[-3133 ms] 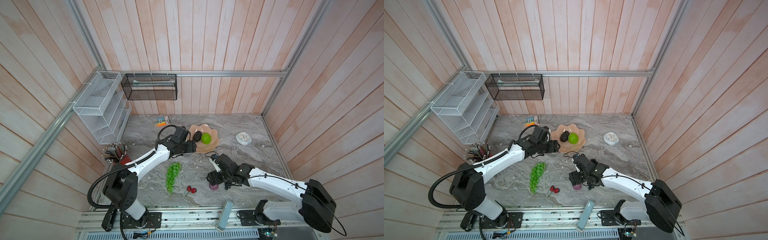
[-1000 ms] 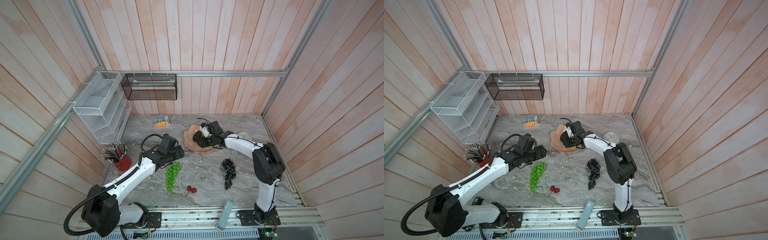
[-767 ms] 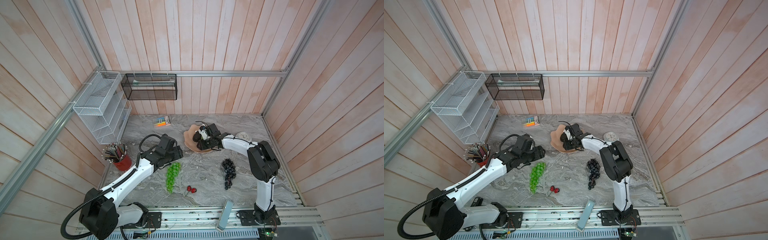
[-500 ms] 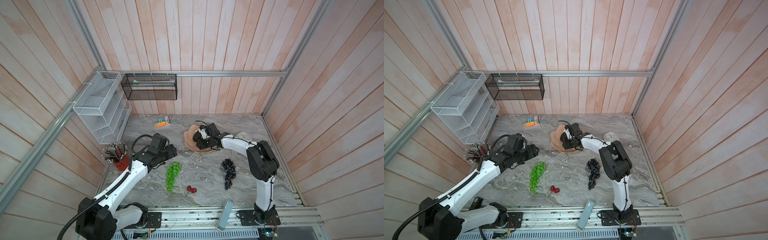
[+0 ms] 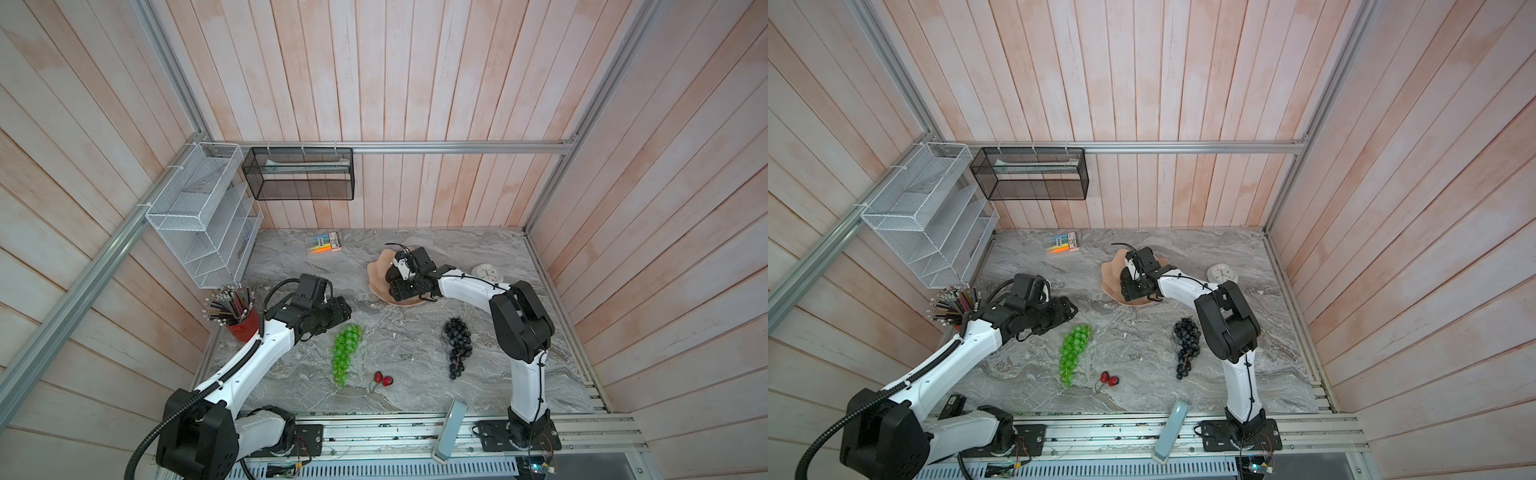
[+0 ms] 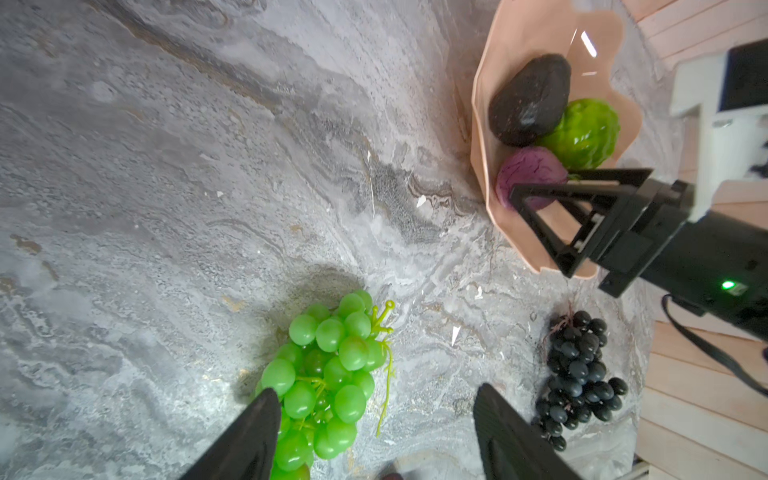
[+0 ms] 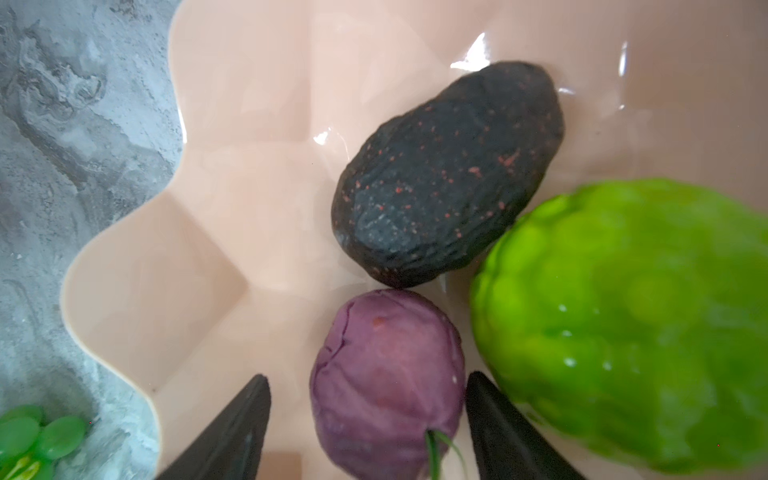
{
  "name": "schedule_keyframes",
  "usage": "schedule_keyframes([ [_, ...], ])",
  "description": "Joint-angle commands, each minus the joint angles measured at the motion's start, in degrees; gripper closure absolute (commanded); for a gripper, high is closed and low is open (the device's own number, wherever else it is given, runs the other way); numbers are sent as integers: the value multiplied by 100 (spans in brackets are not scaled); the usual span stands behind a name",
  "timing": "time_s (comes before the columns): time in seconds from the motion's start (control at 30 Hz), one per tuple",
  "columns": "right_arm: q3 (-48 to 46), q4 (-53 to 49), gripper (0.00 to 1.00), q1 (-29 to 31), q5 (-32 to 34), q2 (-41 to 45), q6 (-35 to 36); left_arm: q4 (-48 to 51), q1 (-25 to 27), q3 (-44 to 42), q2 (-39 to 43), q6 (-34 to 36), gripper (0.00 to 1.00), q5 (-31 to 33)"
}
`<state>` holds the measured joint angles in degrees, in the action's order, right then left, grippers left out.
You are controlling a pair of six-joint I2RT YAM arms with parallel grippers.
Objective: Place and organize the fake fruits in the fruit bowl
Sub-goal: 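Carry the purple fig into the bowl and release it with the right gripper, then lower the left gripper onto the green grapes while the right gripper hovers over the bowl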
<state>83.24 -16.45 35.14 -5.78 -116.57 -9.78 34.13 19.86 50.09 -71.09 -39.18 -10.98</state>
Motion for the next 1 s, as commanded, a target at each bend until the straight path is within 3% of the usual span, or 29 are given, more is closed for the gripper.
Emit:
schedule_keyframes([
  [0.0, 158, -250, 23, 88, 327, 376, 152, 81, -26, 107, -234, 390, 25, -295],
  [0.17, 34, -348, 22, 184, 639, 810, 152, 343, -26, 432, -792, 700, 27, -249],
  [0.6, -892, -70, 21, 218, 1005, 1853, -12, -172, 43, 616, -1909, 881, 39, -743],
  [0.97, -1354, 82, 22, 220, 908, 1883, -77, -334, 379, 837, -2285, 860, 57, -873],
])
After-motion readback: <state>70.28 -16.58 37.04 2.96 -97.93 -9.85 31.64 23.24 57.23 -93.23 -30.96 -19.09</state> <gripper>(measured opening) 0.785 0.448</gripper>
